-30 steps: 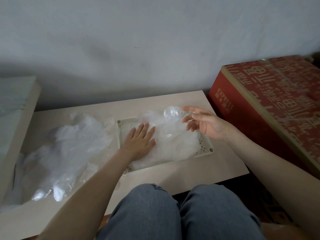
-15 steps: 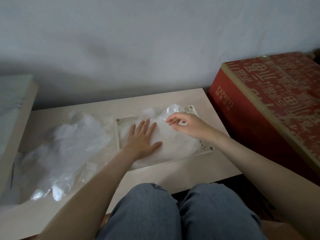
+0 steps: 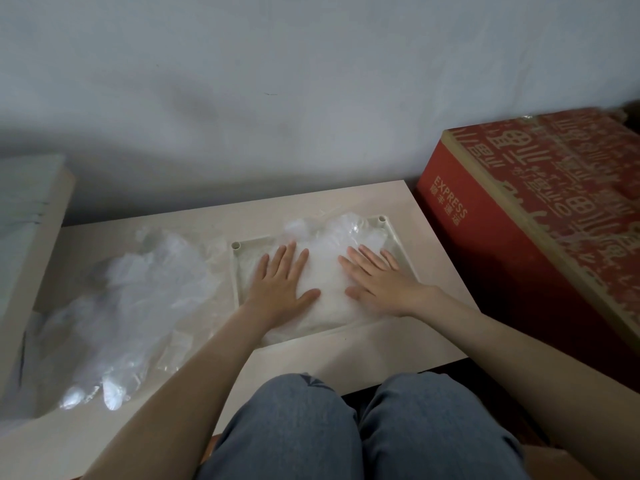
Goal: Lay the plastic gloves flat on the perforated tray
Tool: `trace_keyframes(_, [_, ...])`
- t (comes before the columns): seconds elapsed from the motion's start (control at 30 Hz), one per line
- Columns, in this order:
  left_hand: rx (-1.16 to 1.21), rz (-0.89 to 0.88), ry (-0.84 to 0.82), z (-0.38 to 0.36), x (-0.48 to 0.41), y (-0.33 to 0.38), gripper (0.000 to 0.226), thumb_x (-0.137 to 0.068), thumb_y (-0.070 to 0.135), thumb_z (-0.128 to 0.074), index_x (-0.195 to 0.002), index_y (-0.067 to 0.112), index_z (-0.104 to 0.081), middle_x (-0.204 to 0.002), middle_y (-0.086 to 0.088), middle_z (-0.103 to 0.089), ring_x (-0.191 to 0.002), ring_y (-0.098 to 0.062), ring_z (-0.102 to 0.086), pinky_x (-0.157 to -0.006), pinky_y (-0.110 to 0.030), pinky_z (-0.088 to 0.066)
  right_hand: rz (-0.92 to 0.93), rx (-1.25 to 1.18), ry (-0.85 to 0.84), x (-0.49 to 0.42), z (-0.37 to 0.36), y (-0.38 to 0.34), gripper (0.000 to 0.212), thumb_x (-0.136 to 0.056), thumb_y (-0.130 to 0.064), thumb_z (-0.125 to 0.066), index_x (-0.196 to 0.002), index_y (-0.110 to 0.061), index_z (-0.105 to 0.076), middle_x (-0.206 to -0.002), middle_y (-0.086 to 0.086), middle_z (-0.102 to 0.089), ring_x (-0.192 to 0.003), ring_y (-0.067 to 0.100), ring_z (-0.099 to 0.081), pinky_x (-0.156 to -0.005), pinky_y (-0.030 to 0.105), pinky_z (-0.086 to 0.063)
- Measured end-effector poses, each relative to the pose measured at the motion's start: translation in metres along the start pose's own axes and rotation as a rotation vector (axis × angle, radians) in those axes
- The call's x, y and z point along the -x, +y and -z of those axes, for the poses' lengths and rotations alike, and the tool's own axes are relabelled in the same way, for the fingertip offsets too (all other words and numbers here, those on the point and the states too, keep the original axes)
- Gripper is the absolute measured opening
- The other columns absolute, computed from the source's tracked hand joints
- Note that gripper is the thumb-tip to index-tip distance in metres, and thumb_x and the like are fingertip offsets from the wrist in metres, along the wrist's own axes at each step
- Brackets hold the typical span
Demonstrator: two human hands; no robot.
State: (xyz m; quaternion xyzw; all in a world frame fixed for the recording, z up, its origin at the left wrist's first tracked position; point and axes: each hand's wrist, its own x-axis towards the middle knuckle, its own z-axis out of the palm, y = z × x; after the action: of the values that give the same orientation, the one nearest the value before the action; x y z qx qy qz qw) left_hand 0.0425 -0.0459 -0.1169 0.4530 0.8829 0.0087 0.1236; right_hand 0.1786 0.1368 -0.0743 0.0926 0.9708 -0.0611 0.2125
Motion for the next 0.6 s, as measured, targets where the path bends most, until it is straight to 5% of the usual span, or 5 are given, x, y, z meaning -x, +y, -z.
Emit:
trace_keyframes(0.17, [0.147, -0.014, 0.111, 0.02, 0.008, 0.003, 0.094, -0.075, 0.071, 0.007, -0.153, 0.023, -0.012, -0.161, 0.0, 0.007, -0.147, -0.017, 0.009, -0.118, -0.04, 0.006, -0.07, -0.078, 0.134, -0.001, 0.012, 0.004, 0.058, -0.102, -0.047, -0.026, -0.153, -0.026, -0.01, -0.161, -0.006, -0.005, -0.146, 0.013, -0.002, -0.114, 0.035, 0.003])
trace_keyframes(0.33, [0.147, 0.088, 0.5, 0.043, 0.021, -0.011, 0.043, -0.092, 0.036, -0.041, -0.121, 0.009, -0.057, -0.134, -0.014, -0.048, -0.118, -0.038, -0.045, -0.098, -0.046, -0.035, -0.042, -0.1, 0.329, -0.003, 0.035, -0.007, 0.048, -0.098, -0.038, -0.041, -0.144, -0.025, -0.034, -0.149, -0.009, -0.032, -0.137, 0.017, -0.023, -0.105, 0.033, -0.011])
trace_keyframes(0.47, [0.082, 0.515, 0.314, 0.053, 0.053, -0.041, 0.055, -0.095, 0.046, -0.044, -0.132, 0.006, -0.042, -0.134, -0.014, -0.04, -0.122, -0.033, -0.038, -0.1, -0.041, -0.032, 0.031, -0.098, 0.32, -0.012, 0.052, -0.036, 0.047, -0.093, -0.03, -0.048, -0.139, -0.024, -0.041, -0.144, -0.007, -0.039, -0.132, 0.019, -0.027, -0.101, 0.031, -0.016])
trace_keyframes(0.6, [0.002, 0.613, 0.058, 0.046, 0.089, -0.068, 0.069, -0.091, 0.063, -0.038, -0.136, 0.01, -0.038, -0.138, -0.012, -0.039, -0.125, -0.03, -0.039, -0.1, -0.041, -0.033, 0.132, -0.126, 0.257, -0.018, 0.057, -0.072, 0.045, -0.095, -0.028, -0.046, -0.139, -0.024, -0.041, -0.141, -0.006, -0.04, -0.131, 0.018, -0.025, -0.102, 0.029, -0.015])
